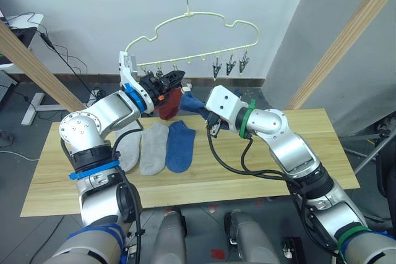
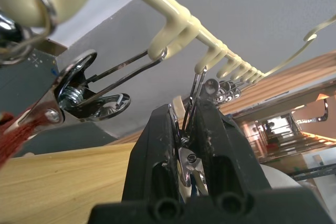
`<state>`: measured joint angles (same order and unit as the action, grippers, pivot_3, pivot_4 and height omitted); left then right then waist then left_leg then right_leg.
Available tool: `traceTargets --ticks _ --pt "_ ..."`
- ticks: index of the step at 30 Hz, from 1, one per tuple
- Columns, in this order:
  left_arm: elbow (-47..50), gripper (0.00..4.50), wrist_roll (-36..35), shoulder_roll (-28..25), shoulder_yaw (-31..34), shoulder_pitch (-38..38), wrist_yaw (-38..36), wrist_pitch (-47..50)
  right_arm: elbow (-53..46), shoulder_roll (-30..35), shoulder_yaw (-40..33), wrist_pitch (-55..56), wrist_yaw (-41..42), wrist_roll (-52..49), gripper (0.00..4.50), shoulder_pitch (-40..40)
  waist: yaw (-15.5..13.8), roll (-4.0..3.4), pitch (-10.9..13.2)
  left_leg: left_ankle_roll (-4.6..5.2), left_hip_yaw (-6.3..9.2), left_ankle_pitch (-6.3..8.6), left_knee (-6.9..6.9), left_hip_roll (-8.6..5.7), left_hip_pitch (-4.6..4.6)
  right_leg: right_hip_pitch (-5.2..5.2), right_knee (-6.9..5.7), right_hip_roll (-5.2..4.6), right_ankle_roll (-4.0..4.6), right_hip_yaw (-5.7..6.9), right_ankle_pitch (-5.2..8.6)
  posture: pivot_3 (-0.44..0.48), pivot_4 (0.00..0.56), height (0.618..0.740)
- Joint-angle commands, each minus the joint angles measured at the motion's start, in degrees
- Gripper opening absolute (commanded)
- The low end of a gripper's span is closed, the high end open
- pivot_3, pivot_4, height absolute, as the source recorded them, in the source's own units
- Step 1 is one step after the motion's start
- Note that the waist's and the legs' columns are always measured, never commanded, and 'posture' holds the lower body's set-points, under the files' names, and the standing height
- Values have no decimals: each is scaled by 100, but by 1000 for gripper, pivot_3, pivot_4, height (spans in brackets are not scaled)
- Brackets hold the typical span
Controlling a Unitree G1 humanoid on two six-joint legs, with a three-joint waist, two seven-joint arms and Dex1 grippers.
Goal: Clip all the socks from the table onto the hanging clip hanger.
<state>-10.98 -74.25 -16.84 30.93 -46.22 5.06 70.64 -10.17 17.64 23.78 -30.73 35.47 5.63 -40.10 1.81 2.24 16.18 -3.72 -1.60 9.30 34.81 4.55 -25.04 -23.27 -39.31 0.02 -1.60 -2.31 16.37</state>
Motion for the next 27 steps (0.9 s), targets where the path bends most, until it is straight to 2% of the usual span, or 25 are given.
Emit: traceTargets --ticks 1,16,18,20,21,22,27 --pt "105 237 2 -89 -105 104 -37 11 -314 65 -34 177 88 68 22 -122 1 0 0 0 0 0 0 0 0 0 0 0 0 0 0 -5 253 740" --pt "158 237 112 -182 -324 142 -330 -187 -431 107 -75 143 46 175 22 -128 2 0 0 0 0 0 -1 0 0 0 2 0 0 0 0 -14 254 740" --pt "192 954 80 -190 -331 148 -358 -205 -402 76 -64 152 27 184 0 -134 2 0 0 0 0 0 -2 0 0 0 3 0 0 -1 0 -12 253 740" --pt "183 1209 -36 -200 -262 131 -358 -219 -346 15 -66 168 9 184 0 -150 1 0 0 0 -1 0 -2 0 0 0 5 0 0 -1 0 -12 253 740" --pt "189 1524 -92 -210 -227 127 -346 -218 -322 -12 -69 178 2 181 0 -151 0 0 0 0 0 0 -3 0 -3 0 9 0 1 1 0 -5 254 740" --pt "198 1589 -128 -220 -207 127 -336 -220 -303 -32 -74 186 -3 178 0 -149 0 0 0 -1 2 -1 -3 1 -7 -1 13 0 1 3 -1 -5 254 740" --pt "455 3058 -485 -383 -101 263 -261 -123 -88 -263 -146 215 -52 87 0 -115 3 0 0 -2 2 -1 -4 1 -12 -2 22 -2 1 3 -1 -1 254 740"
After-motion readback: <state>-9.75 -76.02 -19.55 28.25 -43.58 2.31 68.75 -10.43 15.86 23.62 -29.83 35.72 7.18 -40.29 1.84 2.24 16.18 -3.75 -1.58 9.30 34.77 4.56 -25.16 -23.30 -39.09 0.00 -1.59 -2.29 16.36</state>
